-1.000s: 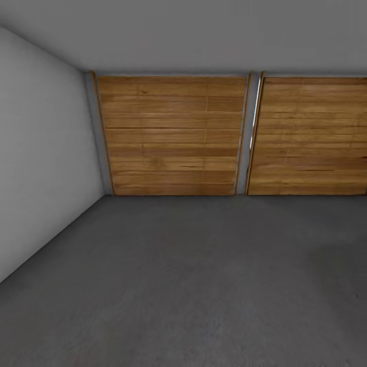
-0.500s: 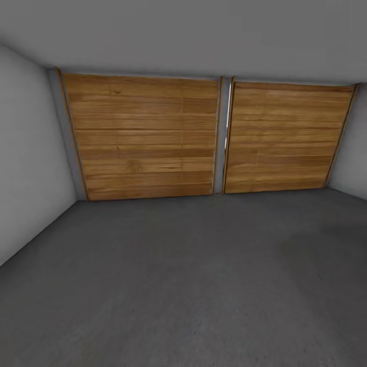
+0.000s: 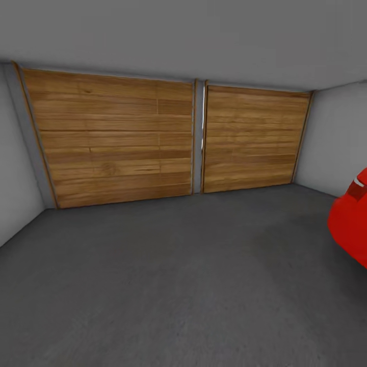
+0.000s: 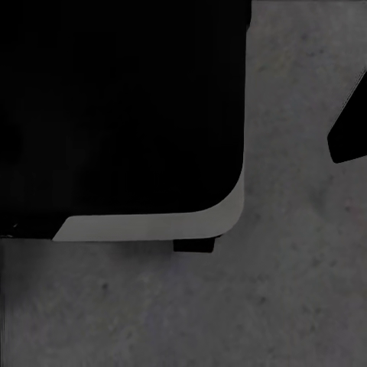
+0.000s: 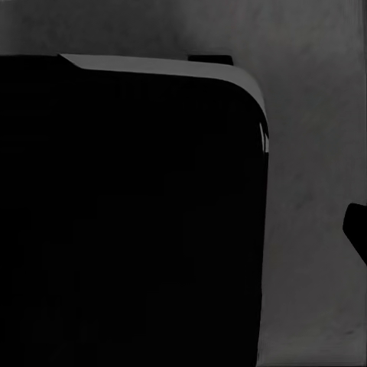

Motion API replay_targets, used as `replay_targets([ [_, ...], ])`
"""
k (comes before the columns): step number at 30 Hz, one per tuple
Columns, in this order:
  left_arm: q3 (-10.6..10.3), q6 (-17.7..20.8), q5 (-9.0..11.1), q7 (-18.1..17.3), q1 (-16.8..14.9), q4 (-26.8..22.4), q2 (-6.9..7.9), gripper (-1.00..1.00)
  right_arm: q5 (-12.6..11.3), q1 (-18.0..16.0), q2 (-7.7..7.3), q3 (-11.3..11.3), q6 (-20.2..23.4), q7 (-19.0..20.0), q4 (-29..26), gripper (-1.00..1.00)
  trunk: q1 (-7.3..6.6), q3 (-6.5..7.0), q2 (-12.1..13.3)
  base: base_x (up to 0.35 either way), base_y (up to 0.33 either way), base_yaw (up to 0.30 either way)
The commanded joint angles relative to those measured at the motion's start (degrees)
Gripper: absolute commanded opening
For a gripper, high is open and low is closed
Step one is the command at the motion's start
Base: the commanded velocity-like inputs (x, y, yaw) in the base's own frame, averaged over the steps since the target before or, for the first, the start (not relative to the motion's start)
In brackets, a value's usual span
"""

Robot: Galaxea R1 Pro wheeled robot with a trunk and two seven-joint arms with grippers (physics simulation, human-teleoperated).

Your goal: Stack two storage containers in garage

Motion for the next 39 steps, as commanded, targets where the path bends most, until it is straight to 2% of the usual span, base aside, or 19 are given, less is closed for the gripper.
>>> replay_targets([
  [1, -0.06, -0.14, 0.28, -0.01, 0.01, -0.02, 0.01, 1.00, -0.03, -0.02, 0.01, 0.00, -0.22, 0.02, 0.04, 1.00, 0.00, -0.01, -0.02, 0.000, 0.000, -0.294],
  [39, -0.09, -0.14, 0.29, -0.01, 0.01, -0.02, 0.01, 1.00, -0.12, -0.02, -0.06, 0.00, -0.27, -0.24, 0.04, 1.00, 0.00, 1.46, -0.02, 0.000, 0.000, -0.291],
])
